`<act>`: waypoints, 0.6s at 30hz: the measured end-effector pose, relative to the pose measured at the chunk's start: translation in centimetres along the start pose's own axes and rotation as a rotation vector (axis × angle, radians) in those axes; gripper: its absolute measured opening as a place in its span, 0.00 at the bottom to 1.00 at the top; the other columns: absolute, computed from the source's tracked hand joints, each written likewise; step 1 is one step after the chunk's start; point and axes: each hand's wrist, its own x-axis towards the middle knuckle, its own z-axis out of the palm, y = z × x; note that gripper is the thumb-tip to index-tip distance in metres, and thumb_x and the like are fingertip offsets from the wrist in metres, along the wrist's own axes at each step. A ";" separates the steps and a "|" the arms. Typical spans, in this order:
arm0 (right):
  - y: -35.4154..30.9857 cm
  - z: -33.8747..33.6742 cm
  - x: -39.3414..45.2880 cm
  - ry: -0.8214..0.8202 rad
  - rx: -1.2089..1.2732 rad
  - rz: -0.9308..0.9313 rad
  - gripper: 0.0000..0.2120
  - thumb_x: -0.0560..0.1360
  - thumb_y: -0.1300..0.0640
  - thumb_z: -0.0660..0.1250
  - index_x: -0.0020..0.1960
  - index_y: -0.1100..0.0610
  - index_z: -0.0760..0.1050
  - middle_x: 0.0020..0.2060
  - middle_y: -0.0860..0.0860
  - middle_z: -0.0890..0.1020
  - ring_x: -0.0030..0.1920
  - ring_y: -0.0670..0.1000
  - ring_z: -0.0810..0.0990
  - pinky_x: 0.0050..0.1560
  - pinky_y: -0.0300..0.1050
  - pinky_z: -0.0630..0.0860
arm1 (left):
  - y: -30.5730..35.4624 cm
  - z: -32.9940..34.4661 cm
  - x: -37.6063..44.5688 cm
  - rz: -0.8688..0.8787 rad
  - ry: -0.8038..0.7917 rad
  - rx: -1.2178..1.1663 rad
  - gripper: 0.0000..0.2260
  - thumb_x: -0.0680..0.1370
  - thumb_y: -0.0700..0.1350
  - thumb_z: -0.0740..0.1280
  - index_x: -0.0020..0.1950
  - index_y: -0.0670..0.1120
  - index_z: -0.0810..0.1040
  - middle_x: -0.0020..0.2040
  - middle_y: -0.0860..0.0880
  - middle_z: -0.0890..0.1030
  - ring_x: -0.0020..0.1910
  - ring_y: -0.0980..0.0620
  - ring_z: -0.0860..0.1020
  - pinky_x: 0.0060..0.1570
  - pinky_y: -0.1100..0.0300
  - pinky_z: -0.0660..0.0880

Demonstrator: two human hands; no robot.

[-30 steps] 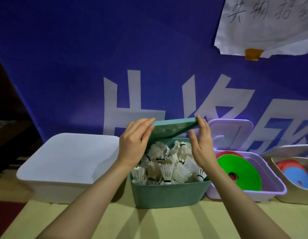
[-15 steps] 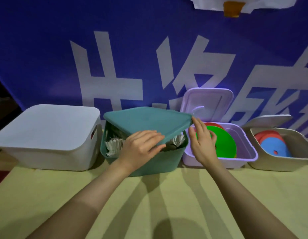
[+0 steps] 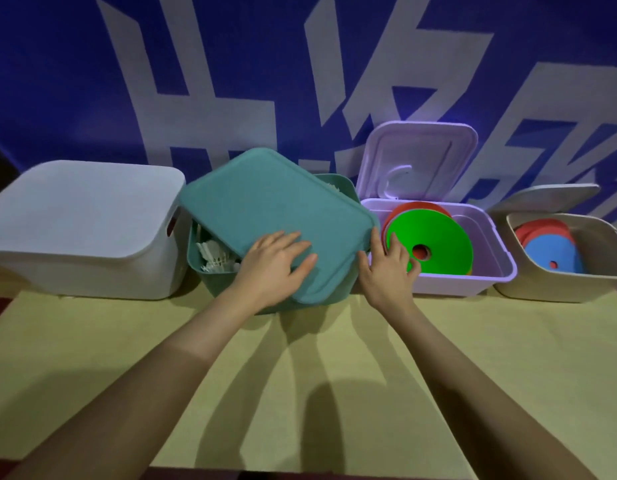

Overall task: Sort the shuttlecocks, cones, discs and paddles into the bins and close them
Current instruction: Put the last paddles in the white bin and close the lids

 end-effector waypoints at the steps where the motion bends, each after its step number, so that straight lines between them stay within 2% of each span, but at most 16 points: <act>1: -0.3 0.0 0.1 0.030 -0.010 -0.006 0.24 0.80 0.48 0.53 0.75 0.51 0.56 0.74 0.57 0.58 0.72 0.57 0.57 0.68 0.57 0.50 | -0.8 -0.4 0.5 -0.034 -0.003 0.037 0.29 0.76 0.63 0.46 0.71 0.51 0.68 0.73 0.49 0.65 0.72 0.46 0.61 0.71 0.53 0.53; 4: -2.0 0.4 0.0 0.119 0.005 0.017 0.22 0.79 0.49 0.55 0.71 0.55 0.62 0.70 0.57 0.65 0.68 0.58 0.62 0.65 0.54 0.51 | -3.8 -1.6 2.2 -0.154 -0.019 0.122 0.26 0.79 0.62 0.50 0.74 0.51 0.62 0.76 0.46 0.58 0.73 0.41 0.56 0.72 0.47 0.49; 6: -3.5 0.8 0.2 0.114 -0.011 0.081 0.26 0.78 0.45 0.56 0.71 0.58 0.61 0.70 0.59 0.65 0.67 0.60 0.63 0.65 0.56 0.52 | -6.0 -2.3 3.4 -0.206 -0.031 0.150 0.27 0.79 0.62 0.51 0.74 0.51 0.59 0.76 0.45 0.55 0.74 0.39 0.54 0.72 0.44 0.48; 8: -4.8 1.3 0.7 0.088 -0.093 0.122 0.28 0.78 0.45 0.57 0.72 0.60 0.60 0.69 0.62 0.64 0.66 0.62 0.63 0.65 0.57 0.55 | -8.0 -2.6 4.6 -0.237 -0.062 0.175 0.28 0.78 0.64 0.51 0.75 0.52 0.58 0.77 0.44 0.54 0.73 0.37 0.53 0.72 0.42 0.48; 10: -5.7 1.5 1.4 0.081 -0.158 0.148 0.24 0.79 0.49 0.57 0.70 0.60 0.61 0.66 0.63 0.65 0.64 0.63 0.64 0.63 0.56 0.57 | -10.0 -2.9 5.9 -0.269 -0.094 0.187 0.30 0.77 0.65 0.52 0.75 0.53 0.56 0.77 0.44 0.53 0.73 0.36 0.52 0.71 0.41 0.49; 14: -7.3 2.0 2.9 0.109 -0.185 0.218 0.13 0.77 0.62 0.55 0.61 0.61 0.68 0.60 0.63 0.69 0.60 0.63 0.66 0.60 0.56 0.59 | -13.7 -3.4 7.9 -0.319 -0.144 0.194 0.31 0.76 0.68 0.52 0.75 0.55 0.54 0.77 0.43 0.50 0.73 0.33 0.50 0.71 0.41 0.48; 16: -7.8 2.3 3.3 0.111 -0.170 0.229 0.15 0.78 0.58 0.55 0.62 0.61 0.67 0.63 0.63 0.67 0.61 0.63 0.66 0.61 0.56 0.58 | -15.2 -3.4 8.4 -0.334 -0.168 0.187 0.32 0.75 0.69 0.51 0.75 0.56 0.54 0.77 0.42 0.50 0.72 0.33 0.52 0.71 0.41 0.50; 18: -8.0 2.7 3.2 0.097 -0.138 0.203 0.22 0.78 0.49 0.57 0.68 0.60 0.64 0.69 0.64 0.62 0.64 0.64 0.64 0.64 0.57 0.56 | -16.1 -3.3 8.6 -0.320 -0.168 0.167 0.32 0.74 0.70 0.51 0.75 0.56 0.55 0.76 0.42 0.52 0.70 0.33 0.56 0.69 0.43 0.54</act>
